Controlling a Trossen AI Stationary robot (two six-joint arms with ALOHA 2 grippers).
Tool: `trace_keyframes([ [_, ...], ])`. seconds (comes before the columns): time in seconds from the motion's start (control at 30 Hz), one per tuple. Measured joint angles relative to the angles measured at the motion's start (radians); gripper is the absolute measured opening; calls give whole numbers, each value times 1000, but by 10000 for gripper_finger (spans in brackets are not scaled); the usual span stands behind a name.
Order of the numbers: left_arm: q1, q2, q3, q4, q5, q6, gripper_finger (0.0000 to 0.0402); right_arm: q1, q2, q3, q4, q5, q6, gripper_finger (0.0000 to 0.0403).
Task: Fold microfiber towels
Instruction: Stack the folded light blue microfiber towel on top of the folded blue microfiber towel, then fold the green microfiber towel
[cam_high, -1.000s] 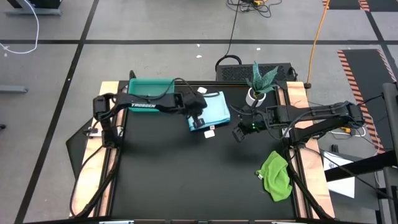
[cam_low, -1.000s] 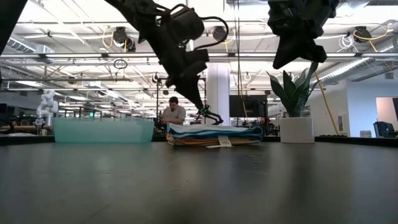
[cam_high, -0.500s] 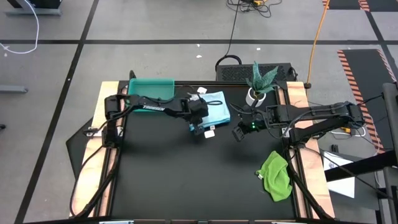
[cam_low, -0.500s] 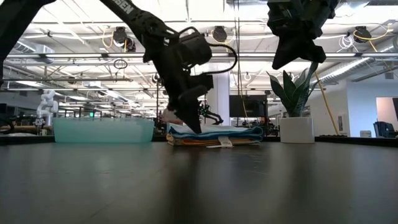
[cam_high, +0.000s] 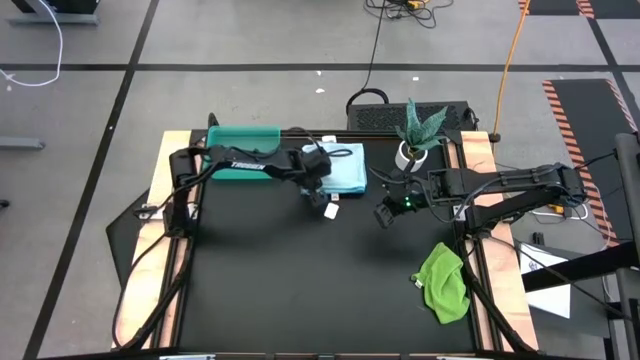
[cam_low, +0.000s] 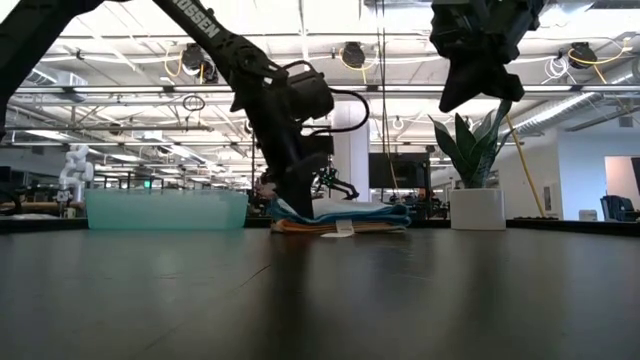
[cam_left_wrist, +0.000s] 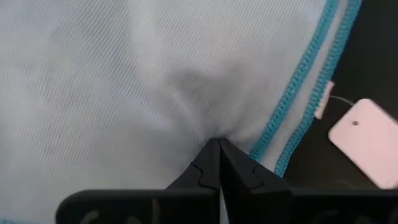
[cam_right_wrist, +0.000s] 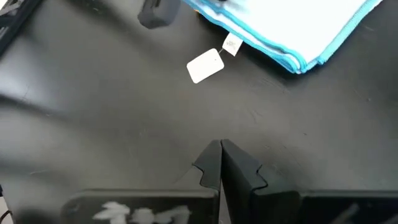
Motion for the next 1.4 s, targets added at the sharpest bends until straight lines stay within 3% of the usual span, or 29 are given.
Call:
trace_keyframes([
  [0.17,-40,-94,-2,-20,30,-82,21,1,-10,0,-47,-117,0,0],
  [0.3,-82,-220,-2,-11,30,-113,27,40,-31,1,-162,-256,100,0],
  [0.5,-137,-370,-2,7,-117,-106,14,198,-45,1,-287,-389,371,0],
  [0.67,-138,-419,-1,0,-151,-103,3,372,-41,1,-244,-372,631,0],
  [0.87,-138,-420,-1,-13,-146,-106,26,552,8,1,-181,-271,879,0],
  [1.1,-138,-420,-1,-10,-145,-98,41,629,80,1,-221,-262,832,0],
  [1.4,-138,-420,-1,-40,-144,-126,42,604,82,-108,-195,-398,698,41],
])
